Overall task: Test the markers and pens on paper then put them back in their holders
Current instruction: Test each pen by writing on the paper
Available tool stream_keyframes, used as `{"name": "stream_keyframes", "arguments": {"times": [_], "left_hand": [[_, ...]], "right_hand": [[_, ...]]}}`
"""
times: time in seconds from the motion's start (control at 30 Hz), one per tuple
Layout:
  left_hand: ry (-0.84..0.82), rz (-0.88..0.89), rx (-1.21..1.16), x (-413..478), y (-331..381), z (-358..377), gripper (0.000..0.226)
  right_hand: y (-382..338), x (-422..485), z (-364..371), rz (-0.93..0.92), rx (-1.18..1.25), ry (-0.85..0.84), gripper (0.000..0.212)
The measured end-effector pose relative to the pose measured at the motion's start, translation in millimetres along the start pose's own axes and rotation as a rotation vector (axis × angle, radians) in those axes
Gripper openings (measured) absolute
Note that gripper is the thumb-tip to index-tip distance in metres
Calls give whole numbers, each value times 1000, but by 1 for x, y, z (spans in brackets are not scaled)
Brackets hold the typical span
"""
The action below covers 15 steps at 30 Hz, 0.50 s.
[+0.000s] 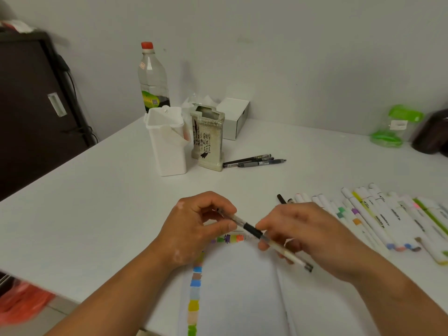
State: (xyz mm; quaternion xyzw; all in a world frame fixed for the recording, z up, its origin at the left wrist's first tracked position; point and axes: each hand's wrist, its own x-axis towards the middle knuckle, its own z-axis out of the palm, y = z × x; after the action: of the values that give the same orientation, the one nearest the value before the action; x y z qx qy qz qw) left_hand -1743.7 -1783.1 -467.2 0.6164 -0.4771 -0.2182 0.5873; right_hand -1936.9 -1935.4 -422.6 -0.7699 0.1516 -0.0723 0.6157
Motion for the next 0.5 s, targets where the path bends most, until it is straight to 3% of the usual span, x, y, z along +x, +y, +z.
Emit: {"name": "stream_keyframes", "arguments": {"times": [0.07, 0.13, 0.2, 0.33, 0.5], "left_hand": [[-27, 15, 85, -1, -1, 3, 28], [-15, 31, 167, -2, -1, 4, 39], [12, 80, 301, -3, -2, 3, 51], [-39, 202, 516, -4, -2, -1, 41], [-215, 210, 697, -2, -5, 4, 37]], "right_hand": [[1, 3, 13, 13, -325, 78, 18], [4, 5, 24, 16, -523, 126, 15], [7, 8, 24, 23, -660, 250, 10], [15, 11, -1, 47, -805, 568, 3], [30, 18, -3, 198, -1042, 578, 19]]}}
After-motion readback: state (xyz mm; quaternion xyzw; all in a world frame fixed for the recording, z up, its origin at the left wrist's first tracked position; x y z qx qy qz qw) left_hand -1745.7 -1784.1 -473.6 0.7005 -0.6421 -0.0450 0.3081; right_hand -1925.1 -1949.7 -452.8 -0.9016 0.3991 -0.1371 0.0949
